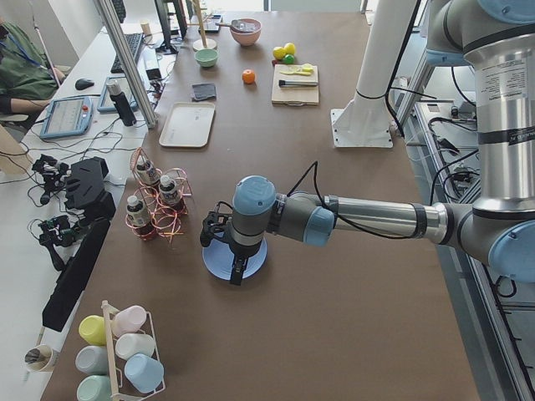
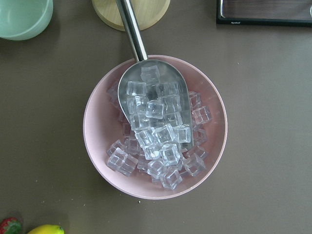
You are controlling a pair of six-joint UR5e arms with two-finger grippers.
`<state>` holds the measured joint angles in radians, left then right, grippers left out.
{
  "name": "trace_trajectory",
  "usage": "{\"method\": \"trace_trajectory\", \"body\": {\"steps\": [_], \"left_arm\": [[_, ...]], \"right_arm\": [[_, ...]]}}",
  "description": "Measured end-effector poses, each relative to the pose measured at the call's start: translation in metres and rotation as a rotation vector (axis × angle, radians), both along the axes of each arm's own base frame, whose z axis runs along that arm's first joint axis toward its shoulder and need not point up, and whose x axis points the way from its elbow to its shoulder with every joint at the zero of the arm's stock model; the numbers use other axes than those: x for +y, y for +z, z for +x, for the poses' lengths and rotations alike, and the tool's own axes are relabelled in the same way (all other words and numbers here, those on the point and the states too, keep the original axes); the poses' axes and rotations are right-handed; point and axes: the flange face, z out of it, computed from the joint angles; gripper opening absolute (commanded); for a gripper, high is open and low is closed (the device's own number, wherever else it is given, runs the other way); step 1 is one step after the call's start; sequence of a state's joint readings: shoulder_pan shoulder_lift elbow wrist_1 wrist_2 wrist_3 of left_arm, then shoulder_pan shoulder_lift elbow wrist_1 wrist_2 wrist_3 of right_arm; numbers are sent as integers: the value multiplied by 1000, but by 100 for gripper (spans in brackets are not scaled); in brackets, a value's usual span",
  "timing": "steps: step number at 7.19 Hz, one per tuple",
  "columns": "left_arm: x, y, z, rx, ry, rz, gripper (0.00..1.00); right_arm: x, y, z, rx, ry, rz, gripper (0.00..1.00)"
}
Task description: Pick orange to plate
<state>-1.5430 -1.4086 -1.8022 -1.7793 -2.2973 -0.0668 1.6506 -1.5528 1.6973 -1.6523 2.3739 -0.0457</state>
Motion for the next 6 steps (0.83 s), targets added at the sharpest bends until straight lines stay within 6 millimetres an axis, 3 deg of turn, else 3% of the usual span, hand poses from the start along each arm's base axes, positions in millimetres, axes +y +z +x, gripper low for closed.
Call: {"method": "trace_trajectory", "body": {"steps": [4,6], "left_arm": [[-23,11,6,5,11,-28,98],[-31,2,6,12,8,-13,98]], "right_arm": [[-2,-3,0,1,0,5,100],[-3,-8,-1,-3,18,-3,100]]}}
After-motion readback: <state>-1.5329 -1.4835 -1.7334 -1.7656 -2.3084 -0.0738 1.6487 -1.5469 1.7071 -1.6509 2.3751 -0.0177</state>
